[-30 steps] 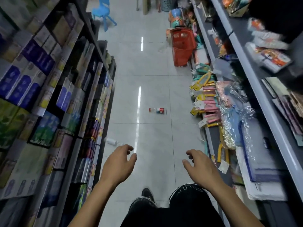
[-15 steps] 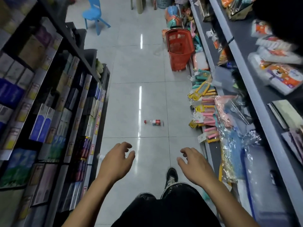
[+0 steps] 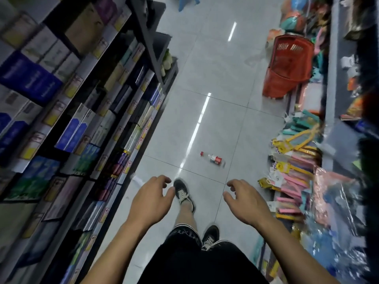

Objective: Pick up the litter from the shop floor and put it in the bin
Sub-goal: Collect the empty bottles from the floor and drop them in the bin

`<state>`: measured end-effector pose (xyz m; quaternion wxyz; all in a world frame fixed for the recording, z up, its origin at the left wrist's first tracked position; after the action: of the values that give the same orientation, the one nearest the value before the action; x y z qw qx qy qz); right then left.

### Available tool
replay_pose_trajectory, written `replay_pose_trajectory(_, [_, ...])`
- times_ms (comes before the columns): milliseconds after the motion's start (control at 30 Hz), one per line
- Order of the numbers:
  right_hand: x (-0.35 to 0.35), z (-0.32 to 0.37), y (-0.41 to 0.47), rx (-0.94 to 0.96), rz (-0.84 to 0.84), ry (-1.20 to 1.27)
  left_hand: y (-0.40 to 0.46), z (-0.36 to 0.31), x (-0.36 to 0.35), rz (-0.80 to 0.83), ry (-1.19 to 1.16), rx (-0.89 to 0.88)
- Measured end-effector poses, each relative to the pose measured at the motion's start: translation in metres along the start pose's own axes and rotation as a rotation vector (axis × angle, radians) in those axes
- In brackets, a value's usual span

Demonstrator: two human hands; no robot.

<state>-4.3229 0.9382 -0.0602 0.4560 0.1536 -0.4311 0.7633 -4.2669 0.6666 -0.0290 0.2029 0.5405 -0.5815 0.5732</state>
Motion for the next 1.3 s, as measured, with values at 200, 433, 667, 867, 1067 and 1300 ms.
replay_pose_trajectory(200, [0.010, 0.035, 0.081, -0.057, 0.040, -0.039, 0.103, 0.002, 0.022, 0.042, -0.015, -0.006])
replay_pose_trajectory(433, [0.019, 0.038, 0.174, -0.131, 0.047, -0.029, 0.219, -0.015, 0.029, 0.148, 0.021, -0.065])
replay_pose_trajectory(667, [-0.014, -0.019, 0.283, -0.179, 0.137, -0.011, 0.318, -0.035, -0.040, 0.196, 0.063, -0.084])
replay_pose_trajectory(867, [-0.088, -0.113, 0.382, -0.177, 0.219, -0.025, 0.392, -0.035, -0.171, 0.255, 0.065, -0.020])
replay_pose_trajectory(1067, [-0.173, -0.222, 0.473, -0.201, 0.196, -0.072, 0.451, -0.013, -0.333, 0.299, 0.034, -0.003])
replay_pose_trajectory(1300, [-0.268, -0.332, 0.580, -0.116, 0.099, -0.225, 0.509, 0.045, -0.494, 0.300, 0.048, -0.046])
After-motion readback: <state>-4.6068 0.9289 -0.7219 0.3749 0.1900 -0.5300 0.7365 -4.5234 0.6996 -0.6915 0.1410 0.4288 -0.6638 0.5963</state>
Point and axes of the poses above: each hand's wrist, its own y-axis towards the middle knuckle, its own x-axis out of the back of the hand, z = x × y, the point moved 1 cm from there along y, towards the middle knuckle, and after that the axes turned 14 degrees about y, right-handed, at the moved point
